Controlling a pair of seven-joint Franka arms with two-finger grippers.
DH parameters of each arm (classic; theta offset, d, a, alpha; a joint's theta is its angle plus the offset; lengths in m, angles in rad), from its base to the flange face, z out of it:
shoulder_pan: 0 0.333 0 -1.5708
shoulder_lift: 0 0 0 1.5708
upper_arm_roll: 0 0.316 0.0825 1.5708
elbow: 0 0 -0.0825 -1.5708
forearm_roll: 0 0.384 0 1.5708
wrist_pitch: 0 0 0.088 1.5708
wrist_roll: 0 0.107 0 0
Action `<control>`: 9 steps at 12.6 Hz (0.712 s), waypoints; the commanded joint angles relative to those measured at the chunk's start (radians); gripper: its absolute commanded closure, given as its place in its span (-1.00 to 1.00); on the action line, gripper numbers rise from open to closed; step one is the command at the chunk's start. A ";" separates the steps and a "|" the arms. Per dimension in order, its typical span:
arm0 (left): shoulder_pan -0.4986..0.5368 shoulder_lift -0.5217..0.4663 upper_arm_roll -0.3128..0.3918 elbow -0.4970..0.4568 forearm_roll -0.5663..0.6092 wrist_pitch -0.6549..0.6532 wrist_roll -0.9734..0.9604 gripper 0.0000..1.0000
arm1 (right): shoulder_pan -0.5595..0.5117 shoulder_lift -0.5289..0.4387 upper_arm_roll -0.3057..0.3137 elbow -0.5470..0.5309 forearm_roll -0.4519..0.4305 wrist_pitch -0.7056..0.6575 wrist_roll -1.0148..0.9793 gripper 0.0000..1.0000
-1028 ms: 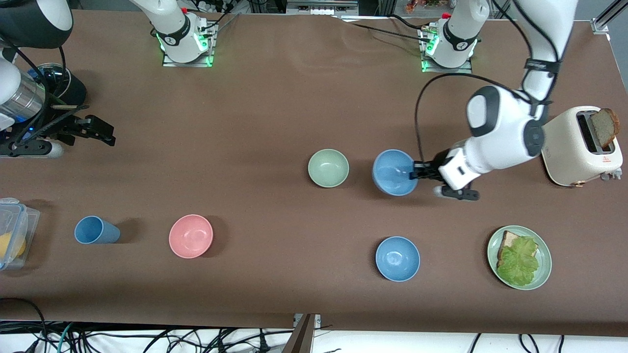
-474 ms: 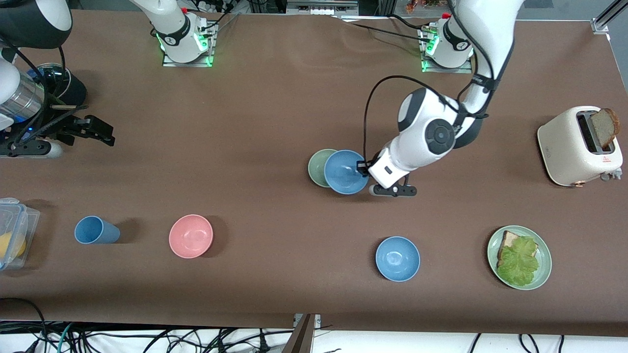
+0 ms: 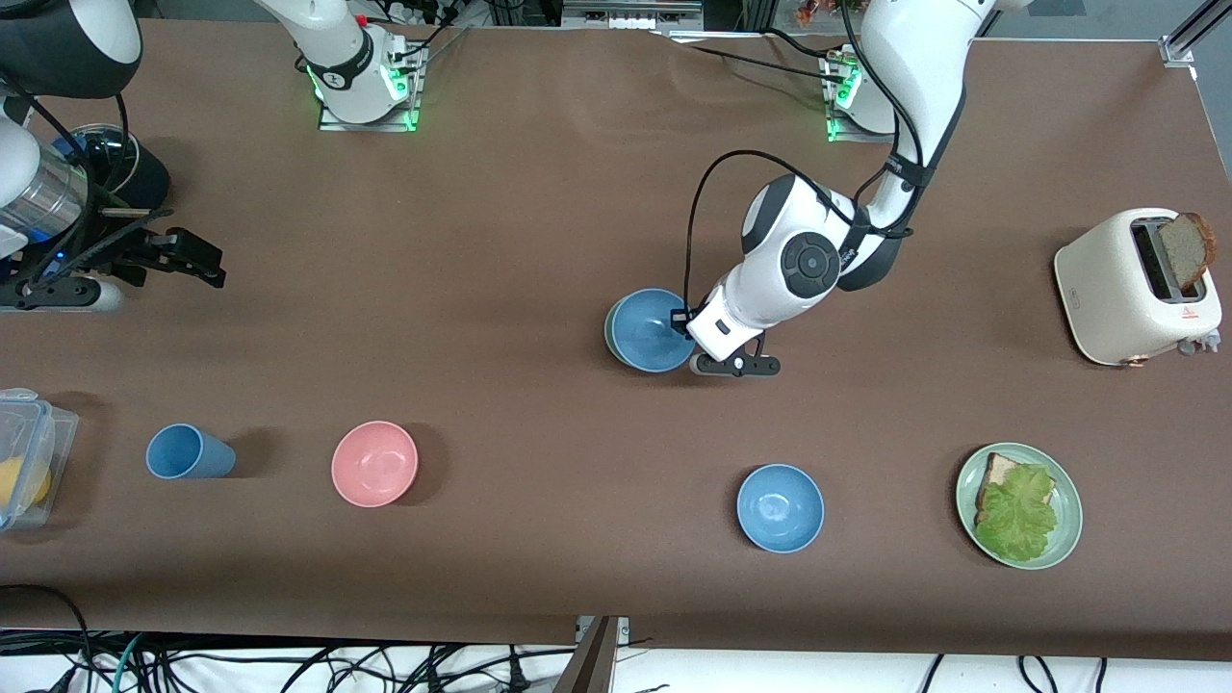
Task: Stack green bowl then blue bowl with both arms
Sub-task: 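Carry the blue bowl with the left gripper onto the green bowl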
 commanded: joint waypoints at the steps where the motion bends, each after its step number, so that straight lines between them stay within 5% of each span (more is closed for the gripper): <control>1: -0.031 -0.024 0.013 -0.037 0.035 0.000 -0.028 1.00 | -0.012 0.004 0.005 0.010 -0.004 -0.006 -0.009 -0.98; 6: -0.051 -0.017 0.013 -0.051 0.035 0.027 -0.048 1.00 | -0.012 0.004 0.005 0.010 -0.004 -0.006 -0.009 -0.98; 9: -0.050 -0.012 0.015 -0.048 0.035 0.027 -0.048 0.81 | -0.012 0.004 0.005 0.010 -0.004 -0.006 -0.007 -0.98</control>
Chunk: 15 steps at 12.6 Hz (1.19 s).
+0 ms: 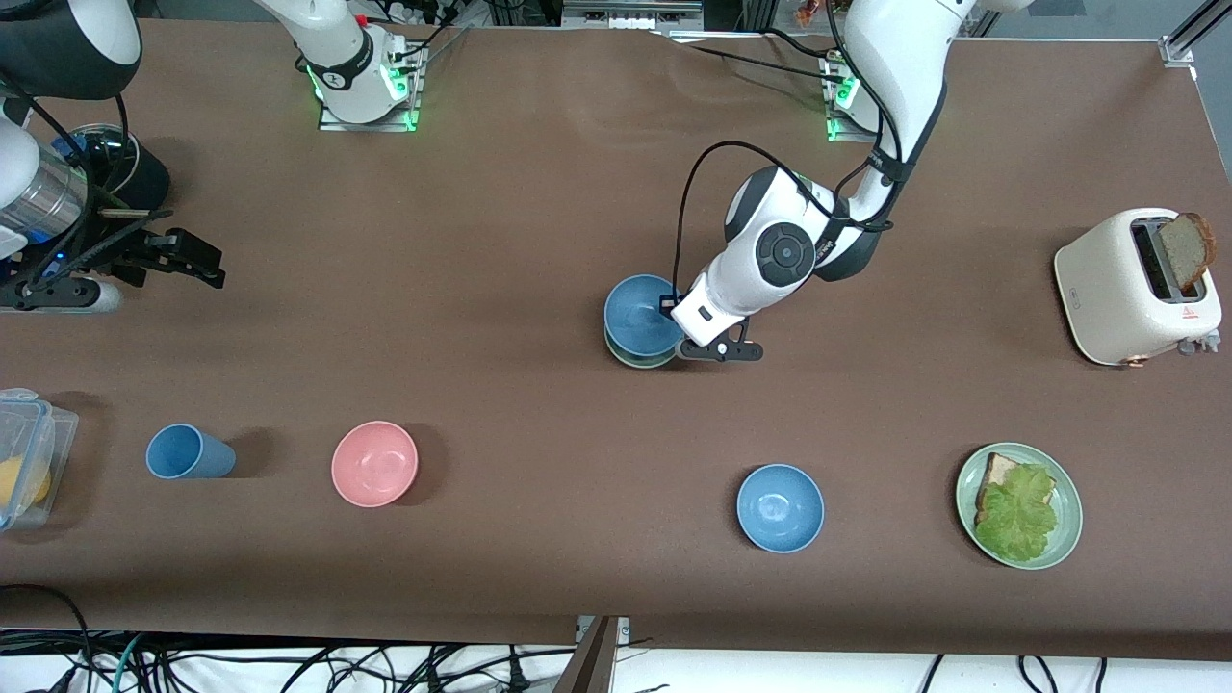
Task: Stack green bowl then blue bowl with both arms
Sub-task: 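Carry the blue bowl with the left gripper onto the green bowl, then open the left gripper and release the blue bowl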
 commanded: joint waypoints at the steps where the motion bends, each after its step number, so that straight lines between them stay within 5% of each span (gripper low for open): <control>1: -0.010 -0.011 0.009 -0.010 0.033 0.012 -0.028 0.79 | -0.012 0.004 0.006 0.010 -0.004 -0.004 -0.009 -0.98; 4: -0.007 -0.014 0.011 -0.004 0.031 0.010 -0.030 0.08 | -0.012 0.004 0.006 0.010 -0.004 -0.004 -0.009 -0.98; 5: -0.004 -0.018 0.011 0.002 0.025 0.007 -0.033 -0.30 | -0.012 0.004 0.006 0.010 -0.004 -0.004 -0.009 -0.98; 6: -0.002 -0.021 0.012 0.019 0.025 0.001 -0.047 -0.97 | -0.012 0.004 0.008 0.010 -0.004 -0.004 -0.009 -0.98; 9: 0.021 -0.064 0.011 0.051 0.024 -0.020 -0.057 -1.00 | -0.012 0.004 0.006 0.012 -0.003 -0.002 -0.007 -0.98; 15: 0.202 -0.288 0.014 0.151 0.151 -0.307 -0.047 -1.00 | -0.010 0.004 0.008 0.010 0.022 -0.002 -0.004 -0.98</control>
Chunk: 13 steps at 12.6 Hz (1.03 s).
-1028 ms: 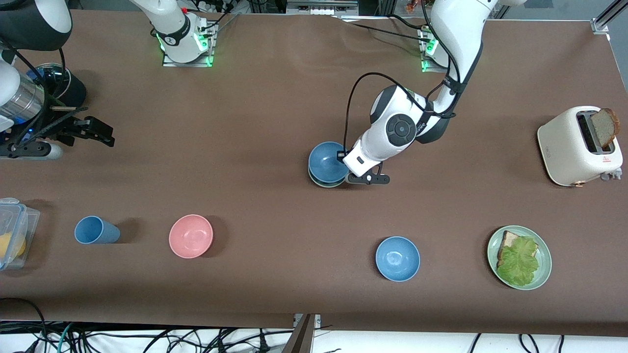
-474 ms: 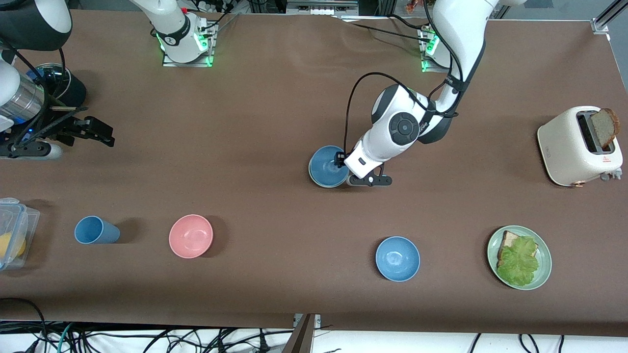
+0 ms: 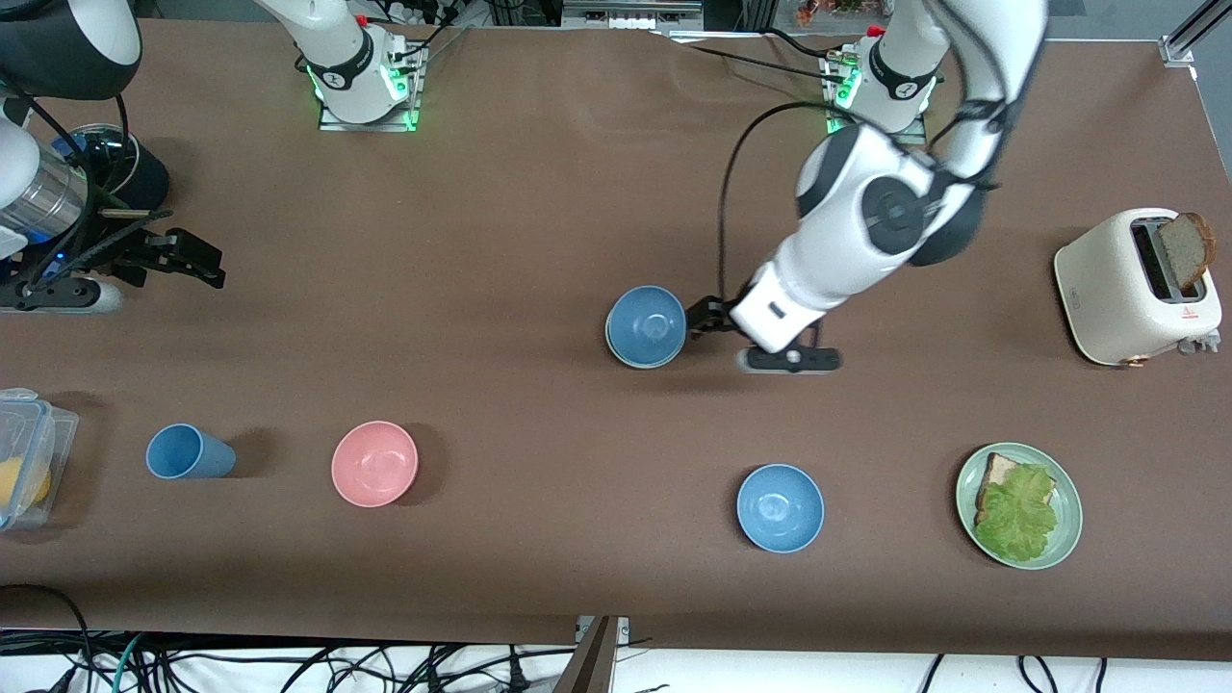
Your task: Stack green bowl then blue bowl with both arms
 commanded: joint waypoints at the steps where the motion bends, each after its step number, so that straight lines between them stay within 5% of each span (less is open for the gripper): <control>1: 0.101 -0.092 -0.009 0.045 0.074 -0.175 -0.012 -1.00 | -0.010 0.004 0.006 0.010 0.018 -0.003 -0.004 -0.98; 3: 0.159 -0.096 -0.009 0.142 0.165 -0.326 0.003 -1.00 | -0.010 0.002 0.007 0.010 0.020 -0.003 0.000 -0.98; 6: 0.276 -0.132 -0.009 0.191 0.230 -0.444 0.314 -1.00 | -0.010 0.002 0.007 0.010 0.020 -0.003 0.003 -0.98; 13: 0.324 -0.133 0.078 0.194 0.221 -0.492 0.376 -1.00 | -0.005 0.002 0.011 0.012 0.020 -0.001 0.006 -0.98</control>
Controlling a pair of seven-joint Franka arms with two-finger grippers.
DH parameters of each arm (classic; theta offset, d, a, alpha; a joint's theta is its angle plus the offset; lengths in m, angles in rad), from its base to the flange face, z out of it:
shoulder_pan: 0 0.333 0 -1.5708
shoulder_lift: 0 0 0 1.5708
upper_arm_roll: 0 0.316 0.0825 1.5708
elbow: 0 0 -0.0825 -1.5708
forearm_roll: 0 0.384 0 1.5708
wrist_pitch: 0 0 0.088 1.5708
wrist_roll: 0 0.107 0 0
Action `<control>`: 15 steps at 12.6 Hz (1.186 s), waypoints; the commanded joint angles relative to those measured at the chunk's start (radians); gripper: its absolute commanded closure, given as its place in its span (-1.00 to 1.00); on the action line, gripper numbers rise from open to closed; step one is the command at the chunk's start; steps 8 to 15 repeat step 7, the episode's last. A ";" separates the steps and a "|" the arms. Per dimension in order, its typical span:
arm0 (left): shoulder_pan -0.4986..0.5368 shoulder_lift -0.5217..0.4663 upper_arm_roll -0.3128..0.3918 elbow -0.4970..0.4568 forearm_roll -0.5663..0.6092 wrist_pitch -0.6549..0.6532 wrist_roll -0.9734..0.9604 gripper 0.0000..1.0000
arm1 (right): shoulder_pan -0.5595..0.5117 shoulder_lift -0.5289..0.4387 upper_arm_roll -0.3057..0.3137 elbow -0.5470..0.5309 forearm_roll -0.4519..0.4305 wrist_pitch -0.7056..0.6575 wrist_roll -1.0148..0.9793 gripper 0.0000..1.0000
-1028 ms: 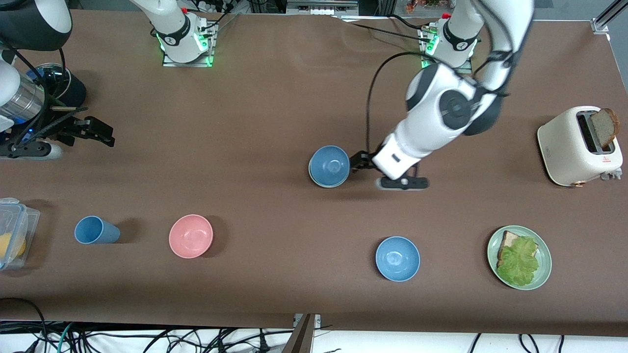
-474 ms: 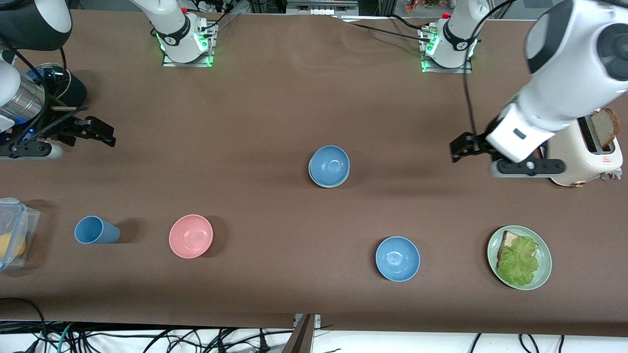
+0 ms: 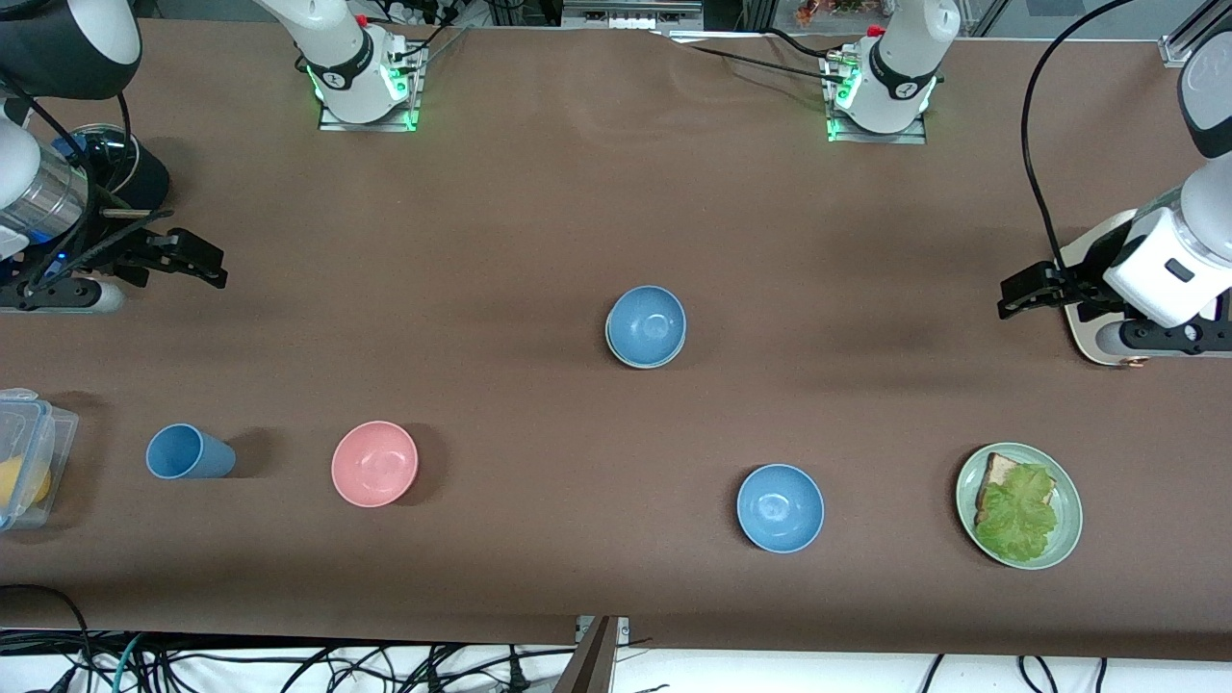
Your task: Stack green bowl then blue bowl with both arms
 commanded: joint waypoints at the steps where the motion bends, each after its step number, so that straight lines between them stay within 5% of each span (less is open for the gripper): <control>1: -0.007 -0.001 0.002 0.015 0.015 -0.028 0.055 -1.00 | -0.005 0.002 0.009 0.012 0.014 -0.001 0.006 -0.98; 15: -0.006 0.002 0.002 0.014 0.018 -0.028 0.097 -1.00 | -0.005 0.000 0.009 0.012 0.014 -0.001 0.006 -0.98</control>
